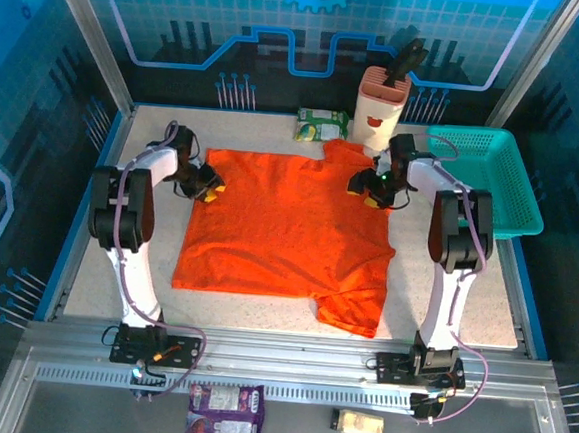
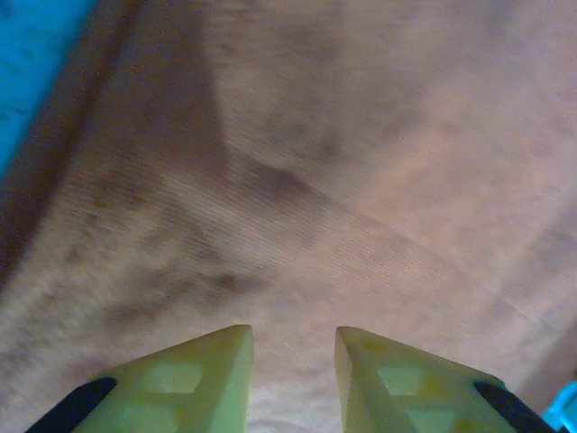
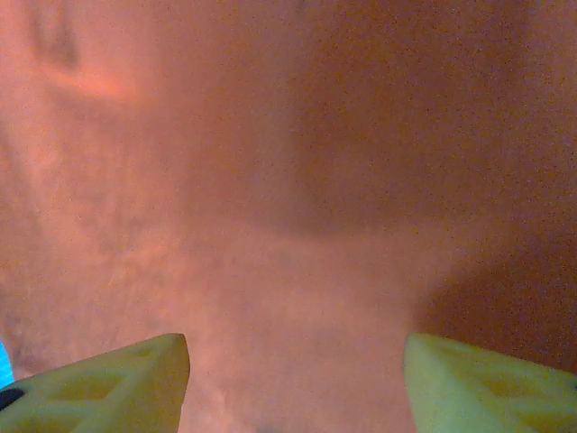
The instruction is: Fold the inside-out t-shirt
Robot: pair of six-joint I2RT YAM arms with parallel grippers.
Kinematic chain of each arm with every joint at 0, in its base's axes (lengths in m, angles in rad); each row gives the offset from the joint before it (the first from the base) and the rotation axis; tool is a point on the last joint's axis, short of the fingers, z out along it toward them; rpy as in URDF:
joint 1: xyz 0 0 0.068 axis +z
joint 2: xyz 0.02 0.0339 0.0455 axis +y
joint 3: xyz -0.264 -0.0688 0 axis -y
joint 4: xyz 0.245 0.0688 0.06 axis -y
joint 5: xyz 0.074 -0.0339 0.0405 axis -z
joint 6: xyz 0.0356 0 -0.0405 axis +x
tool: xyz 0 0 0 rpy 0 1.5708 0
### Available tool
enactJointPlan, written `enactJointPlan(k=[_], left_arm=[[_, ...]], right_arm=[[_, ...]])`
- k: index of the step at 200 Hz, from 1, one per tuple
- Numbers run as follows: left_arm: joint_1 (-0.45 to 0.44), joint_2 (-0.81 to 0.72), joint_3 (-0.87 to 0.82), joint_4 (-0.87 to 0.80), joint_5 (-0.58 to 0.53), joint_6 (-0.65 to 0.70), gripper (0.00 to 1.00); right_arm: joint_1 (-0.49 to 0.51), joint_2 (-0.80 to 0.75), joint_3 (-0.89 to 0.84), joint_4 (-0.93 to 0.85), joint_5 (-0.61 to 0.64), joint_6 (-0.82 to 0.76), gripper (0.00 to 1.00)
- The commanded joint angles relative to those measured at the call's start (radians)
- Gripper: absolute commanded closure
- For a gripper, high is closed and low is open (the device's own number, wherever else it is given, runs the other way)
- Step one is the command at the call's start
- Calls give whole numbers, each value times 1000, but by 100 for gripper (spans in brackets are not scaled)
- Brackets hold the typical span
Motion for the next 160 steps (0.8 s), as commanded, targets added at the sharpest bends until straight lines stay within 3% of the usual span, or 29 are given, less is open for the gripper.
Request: enactJointPlan(k=[1,43,86,120,160], left_arm=[[37,16,-18,-25,-40,-10,69],[51,22,-78,50,-10,-55,69],[51,77,-21,69,13,-89,69],[48,-16,-15,101,46,-82,70],[42,-260,-115,11,-50,-44,69]], right_arm=[[-38,86,96,5,-26,9,35],[-91,229,252,-46,21,27,37],[-97,287,396,-124,11,-5,37],[-95,187,368,-112,-40,1,38],[-57,-62,202,-96,-30,-3,38]])
